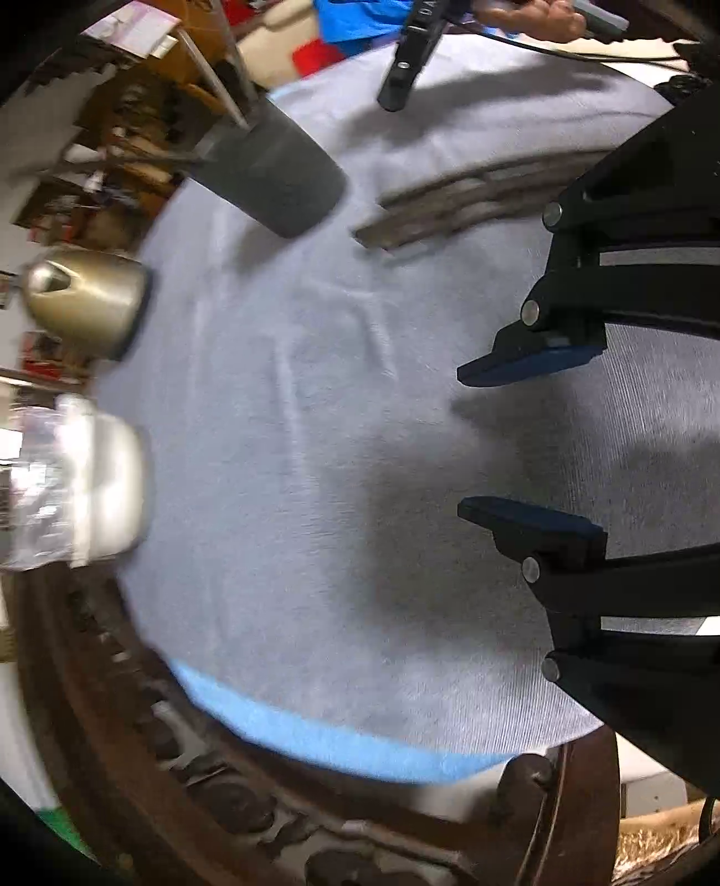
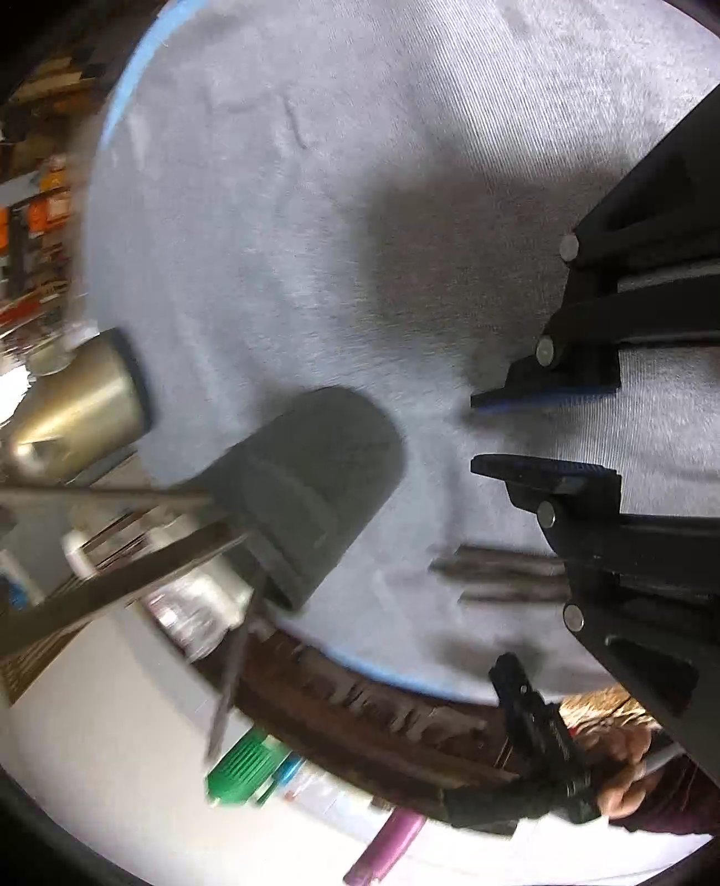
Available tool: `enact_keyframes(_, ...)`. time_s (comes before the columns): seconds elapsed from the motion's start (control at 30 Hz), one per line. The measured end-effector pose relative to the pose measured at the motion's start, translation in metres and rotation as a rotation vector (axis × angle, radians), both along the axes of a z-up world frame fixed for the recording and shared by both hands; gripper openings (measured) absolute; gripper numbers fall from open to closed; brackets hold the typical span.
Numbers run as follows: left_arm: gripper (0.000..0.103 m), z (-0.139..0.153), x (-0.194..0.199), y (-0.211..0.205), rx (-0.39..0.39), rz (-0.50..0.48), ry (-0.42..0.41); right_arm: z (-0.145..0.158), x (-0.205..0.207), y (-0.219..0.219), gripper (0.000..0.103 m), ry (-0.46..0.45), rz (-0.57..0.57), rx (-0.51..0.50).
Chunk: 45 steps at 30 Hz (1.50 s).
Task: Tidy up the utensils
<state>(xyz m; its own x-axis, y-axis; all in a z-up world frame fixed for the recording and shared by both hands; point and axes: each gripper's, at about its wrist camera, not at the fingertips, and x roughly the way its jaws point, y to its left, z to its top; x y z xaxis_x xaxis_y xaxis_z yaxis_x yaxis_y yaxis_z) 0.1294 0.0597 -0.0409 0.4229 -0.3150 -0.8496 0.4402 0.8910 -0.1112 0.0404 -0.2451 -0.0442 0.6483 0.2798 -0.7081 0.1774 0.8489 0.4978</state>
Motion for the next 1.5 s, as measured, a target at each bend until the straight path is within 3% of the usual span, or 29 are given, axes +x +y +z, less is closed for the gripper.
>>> enact_keyframes(0.07, 0.042, 0.018, -0.016, -0.005, -0.052, -0.024, -0.069, 0.006, 0.0, 0.006, 0.021, -0.016, 0.048, 0.024)
enact_keyframes(0.17, 0.043, 0.032, -0.03, -0.017, -0.113, -0.07, -0.087, 0.007, 0.008, 0.03, 0.021, 0.009, 0.126, 0.032)
enact_keyframes(0.3, 0.043, 0.016, -0.027, -0.04, -0.098, -0.112, 0.015, -0.011, 0.03, 0.056, 0.018, 0.096, 0.179, 0.059)
enact_keyframes(0.47, 0.043, 0.009, -0.024, -0.046, -0.101, -0.123, 0.099, -0.031, 0.051, 0.064, 0.018, 0.182, 0.166, 0.09)
enact_keyframes(0.67, 0.043, -0.003, -0.012, -0.053, -0.097, -0.128, 0.174, -0.038, 0.068, 0.064, 0.019, 0.221, 0.138, 0.132)
enact_keyframes(0.83, 0.043, -0.012, 0.002, -0.058, -0.097, -0.129, 0.208, -0.036, 0.071, 0.07, 0.018, 0.224, 0.141, 0.078)
enact_keyframes(0.97, 0.04, -0.016, 0.006, -0.064, -0.091, -0.134, 0.236, -0.034, 0.067, 0.064, 0.007, 0.223, 0.125, 0.068)
enact_keyframes(1.2, 0.034, -0.019, 0.012, -0.078, -0.083, -0.147, 0.256, -0.027, 0.048, 0.049, 0.007, 0.173, 0.106, 0.063)
enact_keyframes(1.5, 0.015, -0.031, 0.02, -0.092, -0.078, -0.119, 0.283, -0.02, 0.031, 0.032, 0.007, 0.12, 0.09, 0.092)
